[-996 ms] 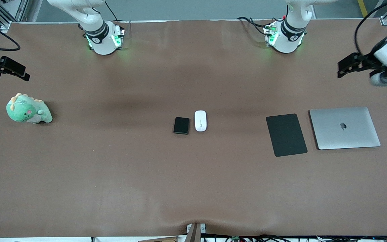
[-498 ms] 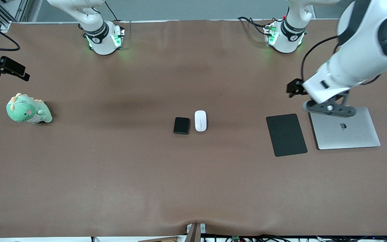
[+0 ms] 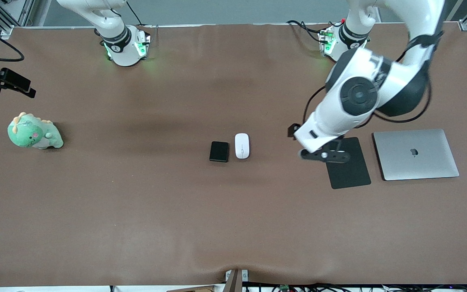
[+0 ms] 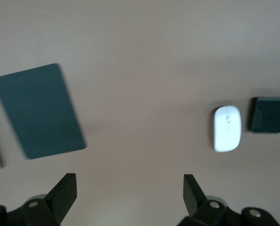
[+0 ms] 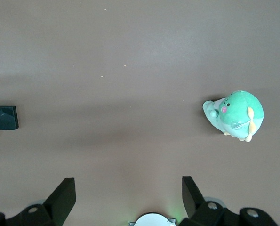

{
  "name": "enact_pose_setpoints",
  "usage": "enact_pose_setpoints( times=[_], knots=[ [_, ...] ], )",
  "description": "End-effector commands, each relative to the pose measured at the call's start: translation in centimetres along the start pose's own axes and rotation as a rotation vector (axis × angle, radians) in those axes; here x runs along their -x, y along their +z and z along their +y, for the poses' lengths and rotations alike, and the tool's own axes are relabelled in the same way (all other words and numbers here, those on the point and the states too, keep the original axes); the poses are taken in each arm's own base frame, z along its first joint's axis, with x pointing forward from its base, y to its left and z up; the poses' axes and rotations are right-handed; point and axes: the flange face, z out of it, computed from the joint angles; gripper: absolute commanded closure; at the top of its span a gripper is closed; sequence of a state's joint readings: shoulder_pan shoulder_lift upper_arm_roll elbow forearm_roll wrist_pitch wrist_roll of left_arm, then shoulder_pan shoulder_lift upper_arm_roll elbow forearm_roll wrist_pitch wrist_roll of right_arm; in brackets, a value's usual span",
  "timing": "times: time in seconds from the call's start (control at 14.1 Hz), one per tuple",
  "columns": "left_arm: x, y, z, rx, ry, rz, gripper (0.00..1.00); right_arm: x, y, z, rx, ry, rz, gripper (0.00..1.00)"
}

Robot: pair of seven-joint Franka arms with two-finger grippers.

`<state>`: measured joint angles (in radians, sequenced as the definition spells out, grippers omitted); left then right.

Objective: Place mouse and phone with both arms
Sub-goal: 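Reach the left gripper over to the white mouse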

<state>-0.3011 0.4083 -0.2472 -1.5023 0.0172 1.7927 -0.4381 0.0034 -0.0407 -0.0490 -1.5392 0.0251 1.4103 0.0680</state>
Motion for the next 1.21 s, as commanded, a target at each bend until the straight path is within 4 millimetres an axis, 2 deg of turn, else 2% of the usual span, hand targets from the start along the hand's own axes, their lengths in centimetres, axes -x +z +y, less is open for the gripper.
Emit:
enact_pose_setpoints(
  times=[0.0, 0.21, 0.36, 0.57, 0.64, 0.71, 1.14],
  knots=[
    [-0.8, 3.8, 3.5, 0.003, 0.002, 0.018, 0.00, 0.0, -0.1, 0.6, 0.008, 0.001, -0.005, 0.00],
    [-1.1, 9.1, 7.5, 0.027, 0.000, 0.029, 0.00, 0.0, 0.0, 0.5, 0.009, 0.003, -0.006, 0.00],
    [-0.5, 12.1, 10.3, 0.038, -0.043, 0.035, 0.00, 0.0, -0.1, 0.5, 0.009, 0.004, -0.005, 0.00],
    [-0.7, 15.4, 11.7, 0.040, -0.068, 0.050, 0.00, 0.0, -0.1, 0.4, 0.009, 0.004, -0.005, 0.00],
    [0.0, 16.4, 13.1, 0.047, -0.054, 0.053, 0.00, 0.0, -0.1, 0.2, 0.009, 0.001, -0.005, 0.00],
    [0.1, 17.3, 13.7, 0.049, -0.051, 0.060, 0.00, 0.0, -0.2, 0.3, 0.009, 0.003, -0.002, 0.00],
    [1.0, 20.5, 15.8, 0.062, -0.050, 0.067, 0.00, -0.3, 0.0, 0.3, -0.002, -0.003, -0.004, 0.00]
  ],
)
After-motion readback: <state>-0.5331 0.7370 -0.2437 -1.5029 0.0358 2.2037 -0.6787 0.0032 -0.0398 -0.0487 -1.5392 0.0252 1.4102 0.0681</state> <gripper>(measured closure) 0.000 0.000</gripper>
